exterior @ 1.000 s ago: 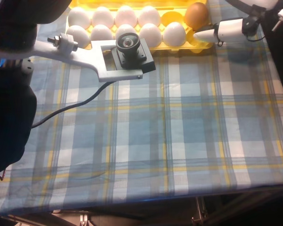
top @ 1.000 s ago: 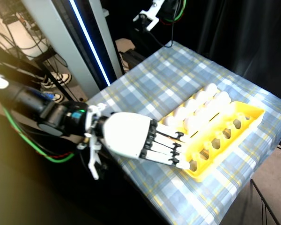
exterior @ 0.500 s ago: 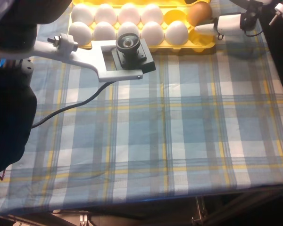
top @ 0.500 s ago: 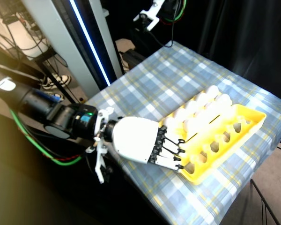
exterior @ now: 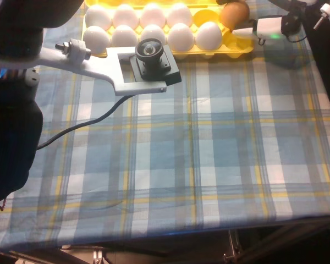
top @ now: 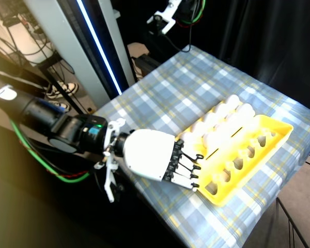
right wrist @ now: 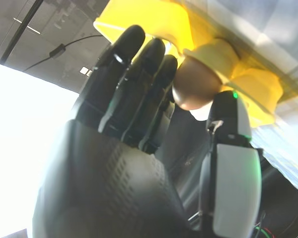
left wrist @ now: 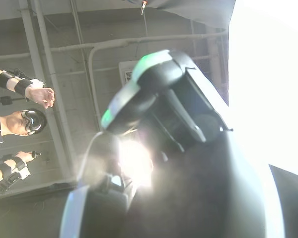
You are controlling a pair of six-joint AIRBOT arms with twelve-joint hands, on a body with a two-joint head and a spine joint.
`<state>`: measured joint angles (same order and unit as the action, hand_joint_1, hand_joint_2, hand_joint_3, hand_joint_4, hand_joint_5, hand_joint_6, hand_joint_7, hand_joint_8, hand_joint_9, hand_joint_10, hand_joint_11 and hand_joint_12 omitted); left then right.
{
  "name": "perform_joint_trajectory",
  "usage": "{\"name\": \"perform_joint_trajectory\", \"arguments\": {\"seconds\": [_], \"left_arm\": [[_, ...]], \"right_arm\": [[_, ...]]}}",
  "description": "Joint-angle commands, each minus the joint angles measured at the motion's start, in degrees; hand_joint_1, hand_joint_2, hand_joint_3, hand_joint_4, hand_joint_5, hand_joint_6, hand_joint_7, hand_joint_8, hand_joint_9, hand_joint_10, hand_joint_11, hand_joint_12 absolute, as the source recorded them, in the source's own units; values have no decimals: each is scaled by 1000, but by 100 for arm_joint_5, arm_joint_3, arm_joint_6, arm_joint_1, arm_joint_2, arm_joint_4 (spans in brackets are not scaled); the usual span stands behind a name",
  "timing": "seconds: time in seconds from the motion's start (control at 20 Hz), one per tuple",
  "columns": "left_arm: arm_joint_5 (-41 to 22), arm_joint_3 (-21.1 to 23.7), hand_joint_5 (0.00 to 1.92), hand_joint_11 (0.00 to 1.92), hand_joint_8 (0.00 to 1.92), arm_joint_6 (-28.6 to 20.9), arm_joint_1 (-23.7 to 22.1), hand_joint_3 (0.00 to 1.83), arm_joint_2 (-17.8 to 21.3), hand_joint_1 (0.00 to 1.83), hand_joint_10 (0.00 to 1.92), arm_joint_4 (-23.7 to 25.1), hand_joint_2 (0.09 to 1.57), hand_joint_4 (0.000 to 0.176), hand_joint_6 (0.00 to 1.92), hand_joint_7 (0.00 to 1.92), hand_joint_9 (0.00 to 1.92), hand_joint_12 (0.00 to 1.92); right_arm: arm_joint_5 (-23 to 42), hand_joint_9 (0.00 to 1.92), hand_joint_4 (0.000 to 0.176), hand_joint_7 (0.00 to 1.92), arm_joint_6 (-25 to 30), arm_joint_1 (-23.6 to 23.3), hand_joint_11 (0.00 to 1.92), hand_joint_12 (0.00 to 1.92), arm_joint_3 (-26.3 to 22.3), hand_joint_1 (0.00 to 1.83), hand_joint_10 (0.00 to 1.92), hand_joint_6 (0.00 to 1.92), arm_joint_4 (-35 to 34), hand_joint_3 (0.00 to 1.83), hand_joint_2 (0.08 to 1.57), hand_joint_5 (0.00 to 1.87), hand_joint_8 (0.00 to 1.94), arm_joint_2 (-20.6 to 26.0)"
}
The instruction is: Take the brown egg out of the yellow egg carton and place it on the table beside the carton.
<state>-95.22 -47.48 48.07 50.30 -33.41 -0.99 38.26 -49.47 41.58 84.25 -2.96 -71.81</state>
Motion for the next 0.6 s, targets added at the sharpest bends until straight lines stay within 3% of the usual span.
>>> {"name": "perform_joint_trajectory", "arguments": {"seconds": [0.0, 0.1, 0.2, 0.3, 0.35, 0.4, 0.45, 0.55], "left_arm": [[-426, 37, 800, 748, 1921, -62, -91, 8, -41, 66, 1921, 120, 1442, 0, 1920, 1123, 1108, 1921], [-426, 37, 818, 863, 1921, -62, -91, 0, -41, 88, 1921, 120, 1436, 0, 1921, 1210, 1206, 1921], [-426, 37, 750, 707, 1921, -62, -91, 4, -41, 56, 1921, 120, 1441, 0, 1905, 1126, 1089, 1856], [-426, 37, 831, 842, 1921, -62, -91, 0, -41, 40, 1921, 120, 1436, 0, 1920, 1203, 1196, 1918], [-426, 37, 816, 967, 1921, -62, -90, 0, -41, 23, 1921, 120, 1437, 0, 1914, 1229, 1237, 1920], [-426, 37, 809, 957, 1921, -62, -90, 1, -41, 9, 1921, 120, 1439, 0, 1907, 1227, 1230, 1921], [-426, 37, 805, 841, 1921, -62, -90, 1, -40, 5, 1921, 120, 1439, 0, 1911, 1201, 1169, 1921], [-426, 38, 845, 877, 1921, -62, -90, 0, -40, 71, 1921, 120, 1426, 0, 1921, 1227, 1212, 1921]], "right_arm": [[552, 1046, 0, 978, -5, -117, 787, 593, -11, 1132, 2, 1009, -56, 0, 1128, 947, 1, 2], [606, 1030, 0, 960, -5, -157, 786, 591, -77, 1131, 0, 1029, -34, 2, 1131, 940, 0, 46], [695, 1007, 0, 963, -5, -179, 792, 498, -162, 1130, 0, 1031, -13, 1, 1131, 940, 0, 118], [763, 1025, 0, 951, -5, -203, 842, 502, -234, 1131, 8, 1027, 1, 0, 1130, 943, 0, 177], [862, 1121, 0, 947, -5, -205, 933, 677, -333, 1125, 30, 371, 13, 0, 1077, 839, 8, 260], [938, 1158, 0, 941, -5, -205, 890, 878, -403, 1138, 25, 116, 37, 0, 1064, 855, 3, 324], [1042, 1113, 0, 941, -5, -205, 788, 864, -506, 1144, 4, 33, 50, 0, 1058, 874, 1, 412], [1192, 986, 0, 937, -5, -205, 768, 492, -651, 1148, 1, 1, 69, 0, 1058, 888, 2, 531]]}}
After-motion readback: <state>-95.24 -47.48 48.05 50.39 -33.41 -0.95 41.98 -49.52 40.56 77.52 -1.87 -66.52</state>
